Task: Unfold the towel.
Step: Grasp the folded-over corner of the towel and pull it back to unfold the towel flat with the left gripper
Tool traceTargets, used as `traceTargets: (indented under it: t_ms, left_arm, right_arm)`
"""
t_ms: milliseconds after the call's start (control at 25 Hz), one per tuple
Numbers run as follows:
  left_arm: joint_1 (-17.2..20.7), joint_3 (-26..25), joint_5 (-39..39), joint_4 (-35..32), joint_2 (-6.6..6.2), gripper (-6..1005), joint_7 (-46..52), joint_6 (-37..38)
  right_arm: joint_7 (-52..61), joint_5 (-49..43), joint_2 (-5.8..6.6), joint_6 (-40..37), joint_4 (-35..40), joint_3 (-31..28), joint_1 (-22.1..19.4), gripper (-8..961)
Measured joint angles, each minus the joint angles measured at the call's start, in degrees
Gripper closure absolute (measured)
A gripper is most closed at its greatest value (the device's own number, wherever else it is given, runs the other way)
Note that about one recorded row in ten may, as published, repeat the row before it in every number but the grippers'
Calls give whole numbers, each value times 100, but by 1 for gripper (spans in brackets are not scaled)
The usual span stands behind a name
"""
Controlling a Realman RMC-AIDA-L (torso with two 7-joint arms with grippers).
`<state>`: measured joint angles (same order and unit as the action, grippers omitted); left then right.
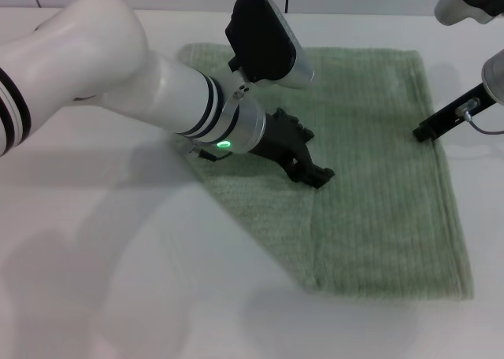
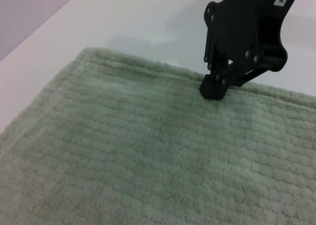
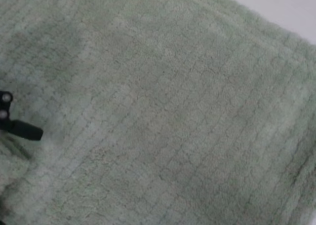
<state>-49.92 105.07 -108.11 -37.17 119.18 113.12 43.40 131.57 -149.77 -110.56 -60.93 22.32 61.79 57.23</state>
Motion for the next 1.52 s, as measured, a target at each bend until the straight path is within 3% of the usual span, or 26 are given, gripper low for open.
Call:
traceTargets:
  t_ms: [240,480,680,1240,1520]
  left_arm:
    - [19,5,0,-25,0,275,4,1]
    - [8,-6,0,-27,0,544,7,27]
    - [8,-18,-17,-16,0,694,8,38]
    - [4,-50,-135,-42,0,948,47,92]
    - [54,-489,-145,-94,-43,970,-115,536]
  right_arm:
    - [0,0,0,3,0,0,-2,953]
    - [-1,0,0,7,0,0,-2,953]
    - [-3,1,0,38,0,0,4,953]
    - [-9,-7,0,39,0,0,25,953]
    - [-9,-12,0,44,0,0,18,953]
